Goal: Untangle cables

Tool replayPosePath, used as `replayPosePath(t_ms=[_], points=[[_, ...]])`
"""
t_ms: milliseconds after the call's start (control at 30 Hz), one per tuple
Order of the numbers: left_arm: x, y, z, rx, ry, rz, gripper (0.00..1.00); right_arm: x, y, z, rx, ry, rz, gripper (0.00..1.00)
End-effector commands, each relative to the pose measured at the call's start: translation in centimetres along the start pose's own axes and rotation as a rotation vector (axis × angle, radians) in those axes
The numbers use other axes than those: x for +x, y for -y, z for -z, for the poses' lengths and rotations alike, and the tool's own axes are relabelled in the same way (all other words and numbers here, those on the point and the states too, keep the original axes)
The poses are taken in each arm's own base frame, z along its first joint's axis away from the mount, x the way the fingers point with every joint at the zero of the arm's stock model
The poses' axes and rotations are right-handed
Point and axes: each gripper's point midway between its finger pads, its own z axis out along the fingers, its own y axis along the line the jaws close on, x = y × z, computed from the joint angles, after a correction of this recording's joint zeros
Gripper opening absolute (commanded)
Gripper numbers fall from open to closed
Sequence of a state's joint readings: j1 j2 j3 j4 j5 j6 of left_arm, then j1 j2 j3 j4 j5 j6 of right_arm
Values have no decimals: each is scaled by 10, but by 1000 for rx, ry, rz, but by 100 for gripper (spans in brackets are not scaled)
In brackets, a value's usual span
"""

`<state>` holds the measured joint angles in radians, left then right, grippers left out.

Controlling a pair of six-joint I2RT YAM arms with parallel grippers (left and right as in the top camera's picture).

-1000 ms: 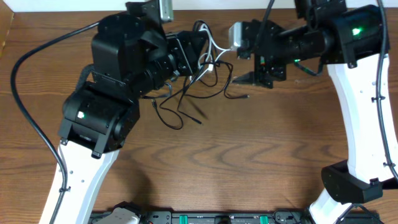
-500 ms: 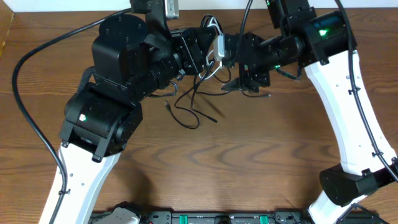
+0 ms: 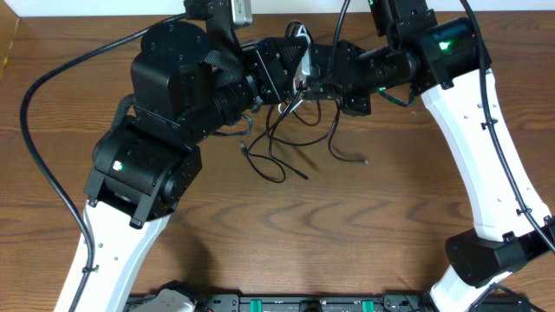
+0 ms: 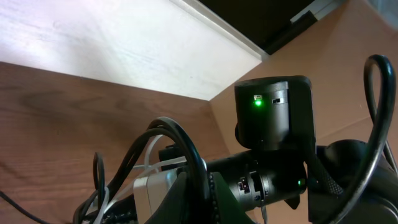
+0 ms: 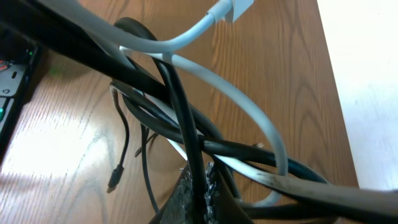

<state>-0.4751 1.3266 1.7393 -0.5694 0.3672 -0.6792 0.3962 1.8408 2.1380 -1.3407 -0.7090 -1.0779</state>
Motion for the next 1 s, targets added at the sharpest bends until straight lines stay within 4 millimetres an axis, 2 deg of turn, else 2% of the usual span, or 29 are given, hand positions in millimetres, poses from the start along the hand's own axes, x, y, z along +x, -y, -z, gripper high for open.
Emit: replayPosePath(t_ms=[0, 133, 300, 467, 667, 800, 967], points=[[-14, 8, 12, -12, 64, -83, 8, 2, 3, 7, 31, -15, 1, 1], [-19, -11, 14, -112, 94, -134, 7, 10, 12, 15, 76, -43, -9, 1], [-24, -30, 17, -217, 124, -182, 8, 8, 22, 32, 144, -33, -14, 1], [-30, -41, 21, -273, 147, -200, 8, 3, 34, 61, 251, -14, -30, 1], [-35, -69, 24, -377, 147, -203, 8, 0, 36, 96, 348, -5, -15, 1], [-36, -88, 14, -421, 127, -188, 8, -7, 39, 125, 435, 22, -31, 1], [-25, -114, -15, -468, 47, -198, 8, -15, 36, 149, 509, 41, -19, 1]])
